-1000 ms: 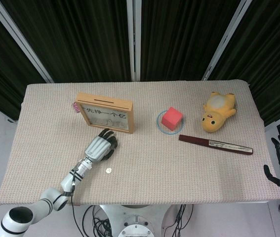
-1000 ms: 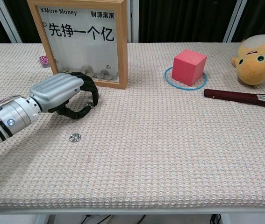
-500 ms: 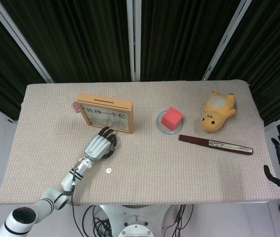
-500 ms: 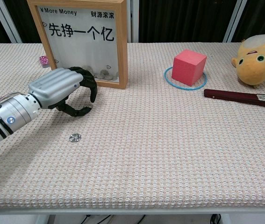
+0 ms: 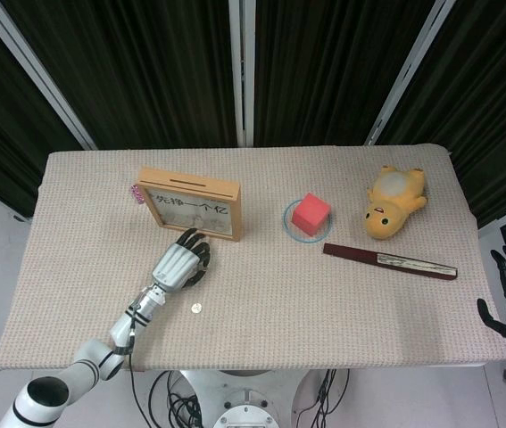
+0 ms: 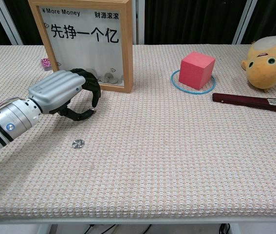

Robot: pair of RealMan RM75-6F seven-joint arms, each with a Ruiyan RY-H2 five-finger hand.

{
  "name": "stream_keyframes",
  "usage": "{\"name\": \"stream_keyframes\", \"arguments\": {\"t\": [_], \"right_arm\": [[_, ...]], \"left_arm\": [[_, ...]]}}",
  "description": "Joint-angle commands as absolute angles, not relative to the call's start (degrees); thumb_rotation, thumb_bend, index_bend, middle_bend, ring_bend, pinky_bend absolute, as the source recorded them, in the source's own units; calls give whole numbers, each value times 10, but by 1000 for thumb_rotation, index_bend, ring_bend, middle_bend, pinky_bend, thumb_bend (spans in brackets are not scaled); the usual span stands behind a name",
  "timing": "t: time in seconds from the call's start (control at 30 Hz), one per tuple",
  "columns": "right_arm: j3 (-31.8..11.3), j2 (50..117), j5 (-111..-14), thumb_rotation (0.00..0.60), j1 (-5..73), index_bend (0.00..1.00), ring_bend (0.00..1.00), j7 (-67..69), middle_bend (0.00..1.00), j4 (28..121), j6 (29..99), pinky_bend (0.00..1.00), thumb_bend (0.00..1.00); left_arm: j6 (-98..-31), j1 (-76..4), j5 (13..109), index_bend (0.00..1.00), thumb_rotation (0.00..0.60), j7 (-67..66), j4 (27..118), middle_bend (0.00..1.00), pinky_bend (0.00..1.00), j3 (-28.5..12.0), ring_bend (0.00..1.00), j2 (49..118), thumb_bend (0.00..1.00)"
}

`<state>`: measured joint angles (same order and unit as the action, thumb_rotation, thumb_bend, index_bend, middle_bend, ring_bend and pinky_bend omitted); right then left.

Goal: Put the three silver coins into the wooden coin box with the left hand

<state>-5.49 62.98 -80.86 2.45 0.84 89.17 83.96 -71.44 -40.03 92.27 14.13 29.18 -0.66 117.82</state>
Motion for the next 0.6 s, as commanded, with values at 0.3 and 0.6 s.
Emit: {"name": "stream_keyframes", "arguments": {"t": [0.3,0.6], "right_arm": [[-55,629,-809,600,24,0,0,11,0,891,840,0,327],[-55,624,-814,600,22,0,0,18,0,895,845,0,326]], "left_arm": [[-709,-400,918,583,600,149,300,350,152,-7,173,1176,429],[-774,-388,915,600,600,142,376,356,154,-27,173,1134,429]]}}
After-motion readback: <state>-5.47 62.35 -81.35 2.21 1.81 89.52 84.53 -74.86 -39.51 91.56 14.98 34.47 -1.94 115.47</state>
